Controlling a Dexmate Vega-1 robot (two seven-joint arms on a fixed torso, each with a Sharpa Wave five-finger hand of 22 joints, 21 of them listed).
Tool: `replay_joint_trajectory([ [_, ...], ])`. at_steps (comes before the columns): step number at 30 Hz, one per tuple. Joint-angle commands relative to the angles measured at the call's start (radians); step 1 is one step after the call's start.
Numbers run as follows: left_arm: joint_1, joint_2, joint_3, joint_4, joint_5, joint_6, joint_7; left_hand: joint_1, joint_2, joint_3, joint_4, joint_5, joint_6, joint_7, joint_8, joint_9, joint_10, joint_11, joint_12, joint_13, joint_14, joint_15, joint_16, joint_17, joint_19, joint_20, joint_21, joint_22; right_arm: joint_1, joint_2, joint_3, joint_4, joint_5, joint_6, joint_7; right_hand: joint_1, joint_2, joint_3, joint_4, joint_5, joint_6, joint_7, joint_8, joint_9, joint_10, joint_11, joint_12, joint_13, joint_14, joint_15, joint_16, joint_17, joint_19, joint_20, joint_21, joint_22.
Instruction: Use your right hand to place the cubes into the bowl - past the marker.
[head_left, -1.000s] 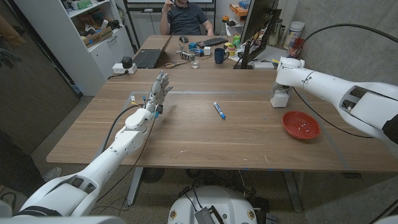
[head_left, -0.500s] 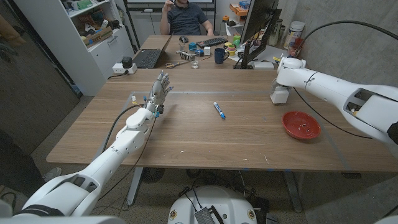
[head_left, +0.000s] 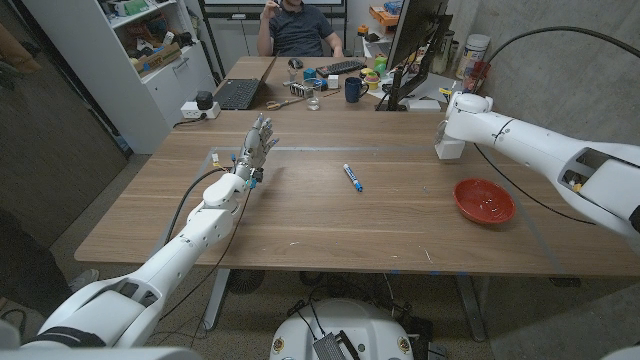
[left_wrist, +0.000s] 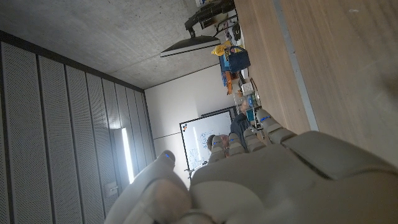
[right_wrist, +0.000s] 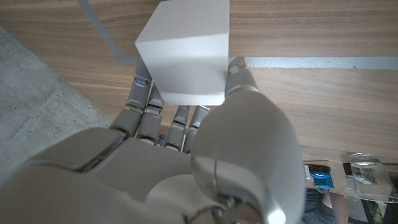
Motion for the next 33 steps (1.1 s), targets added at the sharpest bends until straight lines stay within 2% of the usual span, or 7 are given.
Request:
replay_joint_trajectory([
  [1,-0.014,-0.006,0.001,0.025,-0.005,-0.007,-0.015,-0.009,0.002,-0.006,0.001,0.004,0.006,-0.002,-0.002,0.005,-0.004,0.005,0.007,0.006,-0.007,0.001,0.007,0.003,0.001,0.007,-0.001,0.002,-0.070,-0.022,0.069,-0.086,-0.008,-0.007,-0.144,0.173,0.162,0.001,-0.002,-0.004,0.002,-0.007,0.007,0.000,0.014,-0.004,0.002,0.005,0.159,-0.327,0.008,0.007,-0.002,-0.167,0.013,0.001],
  [8,-0.020,-0.007,0.001,0.035,-0.005,-0.007,-0.020,-0.009,0.003,-0.007,0.001,0.005,0.007,-0.002,-0.002,0.005,-0.005,0.008,0.006,0.006,-0.007,0.001,0.007,0.003,0.001,0.007,-0.001,0.002,-0.135,-0.023,0.134,-0.127,-0.007,0.001,-0.274,0.181,0.162,0.000,0.000,-0.008,0.001,-0.010,0.010,-0.007,0.019,-0.005,-0.001,0.008,0.158,-0.327,0.005,0.008,-0.011,-0.167,0.029,-0.002],
  [15,-0.028,-0.009,0.001,0.048,-0.006,-0.008,-0.027,-0.010,0.003,-0.009,0.001,0.006,0.006,-0.002,-0.002,0.005,-0.005,0.007,0.006,0.006,-0.007,0.000,0.007,0.003,0.001,0.007,-0.002,0.002,-0.157,-0.025,0.163,-0.149,0.002,0.006,-0.315,0.188,0.162,-0.002,0.001,-0.010,0.006,-0.013,0.015,-0.012,0.024,-0.009,-0.003,0.011,0.158,-0.327,0.003,0.009,-0.016,-0.168,0.043,-0.004],
  [22,-0.034,-0.012,0.001,0.059,-0.006,-0.010,-0.031,-0.010,0.003,-0.010,0.001,0.006,0.007,-0.002,-0.002,0.005,-0.005,0.008,0.006,0.006,-0.007,0.001,0.007,0.003,0.002,0.007,-0.002,0.002,-0.255,-0.011,0.258,-0.187,0.003,0.060,-0.515,0.195,0.162,-0.004,0.003,-0.013,0.010,-0.016,0.021,-0.018,0.034,-0.012,-0.003,0.014,0.157,-0.327,0.001,0.009,-0.022,-0.168,0.061,-0.008],
  [23,-0.036,-0.013,0.001,0.062,-0.007,-0.010,-0.033,-0.010,0.003,-0.010,0.001,0.006,0.007,-0.002,-0.002,0.005,-0.005,0.008,0.006,0.006,-0.007,0.001,0.007,0.003,0.002,0.007,-0.002,0.002,-0.284,-0.012,0.285,-0.195,0.008,0.096,-0.567,0.196,0.161,-0.005,0.003,-0.013,0.013,-0.016,0.023,-0.019,0.038,-0.011,-0.003,0.015,0.159,-0.327,0.002,0.011,-0.023,-0.168,0.065,-0.008],
  [26,-0.036,-0.014,0.001,0.065,-0.009,-0.012,-0.037,-0.010,0.004,-0.011,0.001,0.006,0.006,-0.002,-0.002,0.005,-0.006,0.005,0.006,0.006,-0.007,0.002,0.007,0.003,0.002,0.007,-0.003,0.002,-0.310,-0.008,0.314,-0.203,0.014,0.114,-0.615,0.200,0.161,-0.006,0.004,-0.015,0.016,-0.015,0.028,-0.020,0.046,-0.011,-0.003,0.016,0.160,-0.328,0.003,0.012,-0.024,-0.168,0.075,-0.010],
  [33,-0.035,-0.011,0.000,0.063,-0.010,-0.013,-0.040,-0.010,0.004,-0.012,0.000,0.007,0.006,-0.001,-0.002,0.005,-0.004,0.004,0.006,0.006,-0.008,0.002,0.007,0.003,0.002,0.007,-0.003,0.002,-0.329,-0.005,0.337,-0.214,0.020,0.116,-0.648,0.202,0.159,-0.010,0.006,-0.017,0.014,-0.019,0.030,-0.025,0.049,-0.015,-0.005,0.018,0.163,-0.327,0.003,0.015,-0.030,-0.166,0.088,-0.013],
])
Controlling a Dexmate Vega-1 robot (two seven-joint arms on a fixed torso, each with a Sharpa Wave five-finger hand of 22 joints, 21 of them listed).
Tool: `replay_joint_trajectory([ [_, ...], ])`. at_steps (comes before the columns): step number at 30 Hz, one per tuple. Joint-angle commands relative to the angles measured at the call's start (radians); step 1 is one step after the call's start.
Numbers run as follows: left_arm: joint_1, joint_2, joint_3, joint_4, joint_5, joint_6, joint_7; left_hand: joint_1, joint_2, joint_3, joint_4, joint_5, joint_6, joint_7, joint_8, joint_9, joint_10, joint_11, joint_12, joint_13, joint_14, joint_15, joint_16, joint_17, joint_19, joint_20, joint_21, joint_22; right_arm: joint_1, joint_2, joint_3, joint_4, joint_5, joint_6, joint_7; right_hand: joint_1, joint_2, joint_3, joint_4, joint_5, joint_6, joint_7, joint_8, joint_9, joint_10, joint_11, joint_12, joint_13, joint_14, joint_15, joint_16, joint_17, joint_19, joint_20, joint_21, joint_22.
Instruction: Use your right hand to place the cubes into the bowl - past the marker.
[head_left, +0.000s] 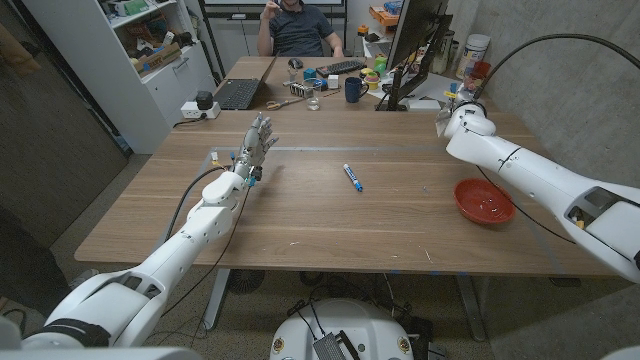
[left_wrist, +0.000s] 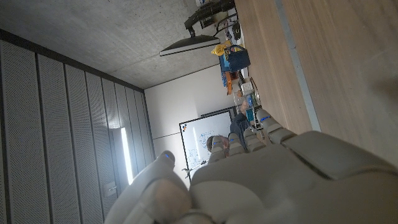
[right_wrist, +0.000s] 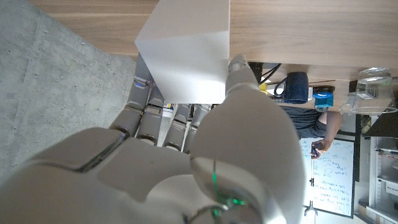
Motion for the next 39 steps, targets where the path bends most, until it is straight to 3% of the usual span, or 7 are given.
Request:
replay_joint_trajectory([
  [1,-0.003,0.001,-0.001,0.006,-0.002,-0.002,-0.008,-0.010,0.004,-0.004,0.001,0.007,0.008,-0.002,-0.002,0.005,0.001,0.001,0.007,0.006,-0.006,0.001,0.007,0.003,0.004,0.006,-0.003,0.002,-0.101,0.012,0.101,-0.040,0.009,0.060,-0.174,0.188,0.172,-0.005,0.004,-0.001,0.005,-0.002,0.006,-0.001,0.010,-0.004,-0.006,0.005,0.154,-0.325,-0.003,0.004,-0.008,-0.165,0.012,-0.001],
  [7,-0.001,0.003,-0.001,0.002,-0.003,0.002,-0.008,-0.010,0.004,-0.006,0.001,0.007,0.007,-0.002,-0.002,0.005,-0.003,0.003,0.006,0.006,-0.007,0.002,0.007,0.003,0.002,0.006,-0.004,0.002,-0.137,0.013,0.136,-0.051,0.013,0.104,-0.241,0.192,0.172,-0.008,0.006,-0.002,0.010,-0.002,0.011,-0.008,0.022,-0.002,-0.006,0.007,0.157,-0.325,-0.004,0.005,-0.012,-0.167,0.030,-0.004],
  [18,0.000,0.004,-0.001,-0.001,-0.001,0.000,-0.007,-0.010,0.005,-0.009,0.000,0.009,0.007,-0.002,-0.002,0.004,-0.002,0.002,0.006,0.006,-0.007,0.002,0.007,0.002,0.004,0.007,-0.006,0.002,-0.209,0.063,0.211,-0.011,-0.002,0.228,-0.473,0.199,0.171,-0.013,0.008,-0.004,0.013,-0.005,0.019,-0.018,0.048,-0.003,-0.003,0.012,0.166,-0.326,-0.002,0.009,-0.019,-0.166,0.056,-0.012],
  [31,-0.005,0.000,0.003,0.003,0.002,0.003,-0.004,-0.009,0.006,-0.013,0.000,0.010,0.008,-0.002,-0.002,0.004,-0.002,0.004,0.006,0.005,-0.007,0.003,0.007,0.002,0.004,0.007,-0.008,0.002,-0.242,0.074,0.251,0.007,-0.003,0.303,-0.562,0.195,0.172,-0.018,0.015,-0.004,0.003,-0.007,0.019,-0.029,0.059,-0.003,-0.005,0.015,0.173,-0.326,-0.001,0.013,-0.030,-0.163,0.068,-0.025],
  [39,-0.013,-0.003,0.006,0.011,0.005,-0.001,-0.010,-0.009,0.007,-0.015,0.000,0.011,0.007,-0.002,-0.003,0.004,-0.002,0.004,0.006,0.005,-0.008,0.002,0.006,0.002,0.005,0.006,-0.010,0.002,-0.273,0.092,0.284,0.031,-0.006,0.377,-0.668,0.196,0.172,-0.020,0.018,-0.004,0.022,-0.011,0.028,-0.038,0.086,-0.003,0.000,0.017,0.180,-0.327,0.001,0.019,-0.032,-0.163,0.075,-0.039],
])
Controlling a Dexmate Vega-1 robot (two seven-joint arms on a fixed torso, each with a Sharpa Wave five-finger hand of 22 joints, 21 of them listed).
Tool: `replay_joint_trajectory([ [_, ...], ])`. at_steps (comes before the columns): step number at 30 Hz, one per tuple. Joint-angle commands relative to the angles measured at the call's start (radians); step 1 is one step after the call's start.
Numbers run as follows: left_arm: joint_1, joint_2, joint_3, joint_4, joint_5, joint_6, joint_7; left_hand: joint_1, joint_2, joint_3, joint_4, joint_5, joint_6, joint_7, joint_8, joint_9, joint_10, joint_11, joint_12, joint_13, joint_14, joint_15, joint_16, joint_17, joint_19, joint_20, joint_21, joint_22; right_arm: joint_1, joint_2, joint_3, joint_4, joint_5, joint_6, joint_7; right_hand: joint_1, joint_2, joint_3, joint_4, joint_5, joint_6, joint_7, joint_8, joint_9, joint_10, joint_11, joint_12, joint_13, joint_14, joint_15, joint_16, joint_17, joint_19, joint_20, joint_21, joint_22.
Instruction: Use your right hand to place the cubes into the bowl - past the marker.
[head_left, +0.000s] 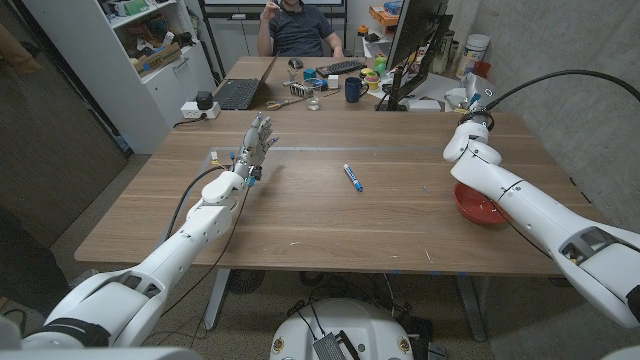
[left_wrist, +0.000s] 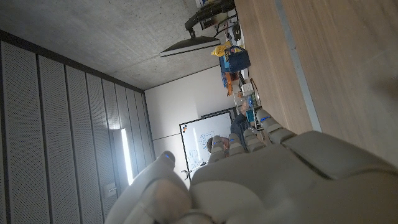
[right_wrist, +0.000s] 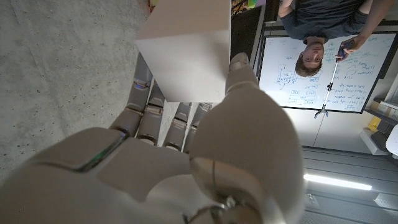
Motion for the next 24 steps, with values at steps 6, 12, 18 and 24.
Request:
replay_joint_trajectory([
  [6,-0.008,-0.003,0.006,0.004,0.006,0.002,-0.001,-0.005,0.004,-0.009,0.000,0.008,0.006,-0.004,-0.003,0.004,-0.002,0.003,0.006,0.005,-0.008,0.002,0.006,0.002,0.005,0.007,-0.003,0.002,-0.059,0.030,0.059,0.025,-0.013,0.096,-0.183,0.185,0.182,-0.005,0.004,-0.001,0.020,-0.004,0.014,-0.005,0.028,0.000,0.008,0.005,0.164,-0.331,0.011,0.009,-0.003,-0.159,0.008,-0.009],
  [12,-0.008,-0.004,0.007,0.002,0.007,0.002,-0.001,-0.005,0.004,-0.010,0.000,0.008,0.007,-0.004,-0.003,0.004,-0.003,0.003,0.006,0.006,-0.008,0.002,0.006,0.002,0.005,0.007,-0.004,0.002,-0.092,0.022,0.083,-0.011,-0.013,0.094,-0.211,0.184,0.180,-0.007,0.005,-0.001,0.025,-0.004,0.019,-0.010,0.038,-0.003,0.009,0.006,0.165,-0.331,0.010,0.012,-0.002,-0.158,0.010,-0.019],
  [18,-0.010,-0.005,0.009,0.005,0.006,0.002,-0.007,-0.005,0.004,-0.010,0.000,0.008,0.007,-0.003,-0.002,0.004,-0.003,0.004,0.006,0.006,-0.008,0.001,0.006,0.002,0.005,0.007,-0.005,0.002,-0.121,0.016,0.105,-0.046,-0.017,0.075,-0.231,0.182,0.180,-0.009,0.007,-0.001,0.025,-0.005,0.021,-0.013,0.043,-0.001,0.008,0.007,0.165,-0.331,0.008,0.012,-0.002,-0.158,0.012,-0.027],
  [24,-0.014,-0.007,0.011,0.010,0.007,-0.001,-0.015,-0.005,0.004,-0.011,0.000,0.008,0.007,-0.003,-0.003,0.004,-0.004,0.003,0.006,0.006,-0.008,0.002,0.006,0.002,0.006,0.007,-0.005,0.002,-0.158,0.010,0.123,-0.085,-0.025,0.068,-0.259,0.181,0.179,-0.010,0.008,-0.001,0.027,-0.006,0.024,-0.016,0.045,-0.002,0.007,0.008,0.165,-0.331,0.006,0.012,-0.003,-0.159,0.013,-0.033],
])
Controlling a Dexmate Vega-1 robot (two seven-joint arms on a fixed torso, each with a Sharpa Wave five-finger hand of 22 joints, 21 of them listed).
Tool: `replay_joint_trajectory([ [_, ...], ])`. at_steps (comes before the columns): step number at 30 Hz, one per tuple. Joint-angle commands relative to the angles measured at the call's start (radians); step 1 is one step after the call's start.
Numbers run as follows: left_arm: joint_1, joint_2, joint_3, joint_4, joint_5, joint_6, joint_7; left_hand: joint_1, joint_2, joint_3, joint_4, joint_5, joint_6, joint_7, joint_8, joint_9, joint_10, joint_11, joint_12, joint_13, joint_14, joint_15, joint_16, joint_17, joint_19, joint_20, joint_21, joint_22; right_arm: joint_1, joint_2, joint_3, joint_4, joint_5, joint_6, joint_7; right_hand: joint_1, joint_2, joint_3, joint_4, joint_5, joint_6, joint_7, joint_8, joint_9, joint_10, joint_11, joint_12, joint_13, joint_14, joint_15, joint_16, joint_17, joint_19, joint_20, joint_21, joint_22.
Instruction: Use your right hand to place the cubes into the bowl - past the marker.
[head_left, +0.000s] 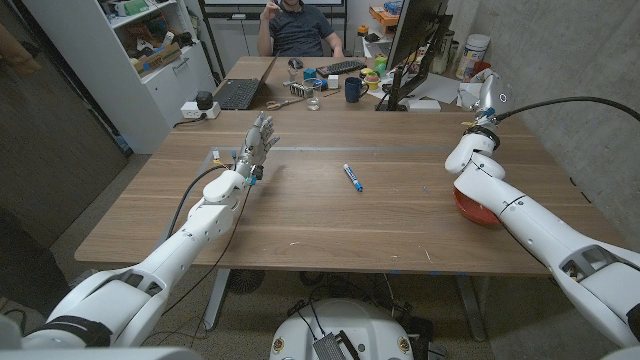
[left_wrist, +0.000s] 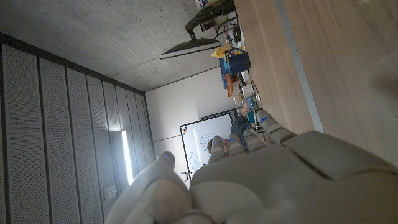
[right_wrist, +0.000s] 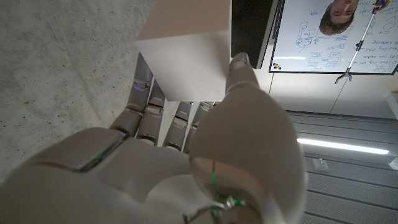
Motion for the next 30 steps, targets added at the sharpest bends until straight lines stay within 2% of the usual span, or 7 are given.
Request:
replay_joint_trajectory([
  [1,-0.006,-0.004,0.005,0.007,0.001,-0.004,-0.014,-0.005,0.004,-0.004,-0.001,0.004,0.009,-0.003,-0.002,0.004,-0.002,0.003,0.007,0.005,-0.006,0.002,0.007,0.002,0.008,0.007,0.000,0.002,-0.067,-0.010,0.039,-0.075,-0.015,-0.031,-0.055,0.181,0.180,-0.001,0.002,-0.001,0.012,-0.002,0.010,0.000,0.017,-0.001,0.002,0.004,0.159,-0.330,-0.004,0.002,0.000,-0.159,0.006,-0.003],
  [8,-0.011,-0.007,0.007,0.014,-0.001,-0.006,-0.025,-0.004,0.005,-0.005,-0.001,0.004,0.007,-0.003,-0.003,0.004,-0.003,0.005,0.006,0.005,-0.008,0.003,0.006,0.002,0.006,0.007,-0.002,0.002,-0.104,-0.009,0.059,-0.098,-0.029,-0.004,-0.105,0.179,0.179,-0.003,0.003,-0.001,0.013,-0.002,0.013,-0.005,0.024,-0.001,0.002,0.005,0.162,-0.330,-0.005,0.003,0.000,-0.160,0.009,-0.011],
  [9,-0.014,-0.008,0.009,0.018,-0.002,-0.003,-0.031,-0.004,0.005,-0.006,-0.001,0.004,0.006,-0.003,-0.003,0.004,-0.003,0.005,0.006,0.005,-0.008,0.003,0.006,0.002,0.006,0.007,-0.002,0.002,-0.112,-0.013,0.062,-0.122,-0.033,-0.029,-0.096,0.180,0.179,-0.003,0.003,-0.001,0.014,-0.002,0.014,-0.005,0.026,0.000,0.003,0.005,0.162,-0.330,-0.004,0.003,0.000,-0.160,0.010,-0.012],
  [12,-0.019,-0.010,0.010,0.027,-0.002,-0.006,-0.041,-0.004,0.005,-0.006,-0.001,0.005,0.008,-0.004,-0.002,0.004,-0.001,0.004,0.007,0.005,-0.006,0.003,0.007,0.002,0.009,0.007,-0.002,0.002,-0.121,-0.011,0.066,-0.125,-0.043,-0.022,-0.112,0.179,0.179,-0.003,0.004,-0.001,0.015,-0.001,0.016,-0.007,0.029,-0.001,0.002,0.006,0.162,-0.330,-0.006,0.003,0.000,-0.160,0.011,-0.015],
  [14,-0.026,-0.013,0.012,0.037,-0.004,-0.007,-0.051,-0.004,0.005,-0.006,-0.001,0.005,0.008,-0.004,-0.002,0.004,-0.001,0.002,0.007,0.005,-0.006,0.002,0.007,0.002,0.009,0.007,-0.002,0.002,-0.139,-0.019,0.076,-0.160,-0.045,-0.047,-0.104,0.179,0.178,-0.004,0.004,-0.001,0.015,-0.002,0.017,-0.008,0.029,-0.002,0.001,0.006,0.163,-0.330,-0.006,0.004,-0.001,-0.160,0.011,-0.018],
  [16,-0.029,-0.013,0.014,0.043,-0.003,-0.010,-0.059,-0.004,0.005,-0.007,-0.001,0.005,0.008,-0.004,-0.002,0.004,0.000,0.005,0.007,0.005,-0.006,0.002,0.007,0.002,0.009,0.007,-0.002,0.002,-0.145,-0.016,0.078,-0.158,-0.056,-0.039,-0.124,0.179,0.178,-0.005,0.005,-0.001,0.015,-0.002,0.018,-0.009,0.030,-0.003,0.001,0.007,0.163,-0.330,-0.007,0.004,-0.002,-0.160,0.012,-0.021],
  [30,-0.075,-0.029,0.020,0.121,-0.012,-0.025,-0.131,-0.002,0.007,-0.013,-0.001,0.006,0.009,-0.003,-0.002,0.004,-0.001,0.002,0.007,0.005,-0.006,0.002,0.007,0.002,0.011,0.007,-0.006,0.002,-0.228,-0.013,0.129,-0.289,-0.090,-0.134,-0.142,0.183,0.177,-0.007,0.003,0.000,0.019,-0.004,0.027,-0.020,0.044,-0.007,0.000,0.010,0.170,-0.331,-0.009,0.008,-0.003,-0.161,0.020,-0.042],
])
